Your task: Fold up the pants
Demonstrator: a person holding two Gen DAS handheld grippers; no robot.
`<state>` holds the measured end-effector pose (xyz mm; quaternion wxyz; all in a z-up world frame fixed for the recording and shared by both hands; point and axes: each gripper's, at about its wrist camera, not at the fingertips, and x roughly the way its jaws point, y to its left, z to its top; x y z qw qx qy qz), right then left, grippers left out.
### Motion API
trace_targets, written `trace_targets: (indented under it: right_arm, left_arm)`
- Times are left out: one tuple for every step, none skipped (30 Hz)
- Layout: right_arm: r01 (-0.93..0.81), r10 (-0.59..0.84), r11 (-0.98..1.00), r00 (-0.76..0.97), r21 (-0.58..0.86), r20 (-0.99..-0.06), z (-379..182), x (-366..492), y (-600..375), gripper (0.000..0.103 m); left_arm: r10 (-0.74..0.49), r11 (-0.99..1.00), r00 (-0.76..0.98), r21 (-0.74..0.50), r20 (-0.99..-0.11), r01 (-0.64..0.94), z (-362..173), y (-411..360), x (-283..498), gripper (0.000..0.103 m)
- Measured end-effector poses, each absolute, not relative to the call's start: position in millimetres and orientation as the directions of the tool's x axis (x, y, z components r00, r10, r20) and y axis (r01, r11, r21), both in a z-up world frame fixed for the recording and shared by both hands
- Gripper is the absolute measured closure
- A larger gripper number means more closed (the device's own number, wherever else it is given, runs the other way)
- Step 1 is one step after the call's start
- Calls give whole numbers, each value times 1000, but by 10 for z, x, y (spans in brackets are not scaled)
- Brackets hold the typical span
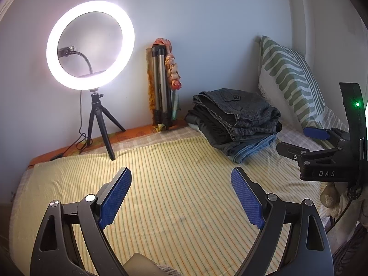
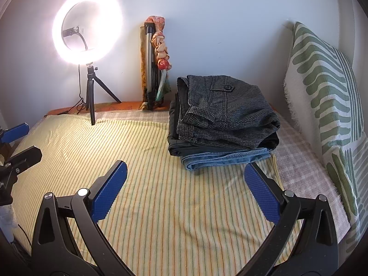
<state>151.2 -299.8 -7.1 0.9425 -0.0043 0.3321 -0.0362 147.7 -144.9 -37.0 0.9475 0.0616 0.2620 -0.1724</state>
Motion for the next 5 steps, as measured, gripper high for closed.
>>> trace_targets:
  right_arm:
    - [64,-70,997,777,-33,-626,-72,1511,-2994,0]
    - [63,-70,997,776,-33,-626,-76,1514,-2993,0]
    - [62,-70,997,777,-34,-626,-77,1513,-2992,0]
    - [62,-69,998,776,-33,-627,-78,1514,-2991,0]
    - [63,-67,998,775,-29,-628,-81,1515,-2994,0]
  left_arm:
    - [-294,933,805,29,-515,359,-368,-1449,1471,14]
    - [-293,933,809,33,-510,358,-363,-1448,1462,14]
    - [-292,933,811,35,-507,357,-357,-1449,1456,14]
    - [-293,933,810,33,-508,358,-356,-1451,1450,14]
    - [-295,932,808,31,-510,360,-356,-1447,1449,14]
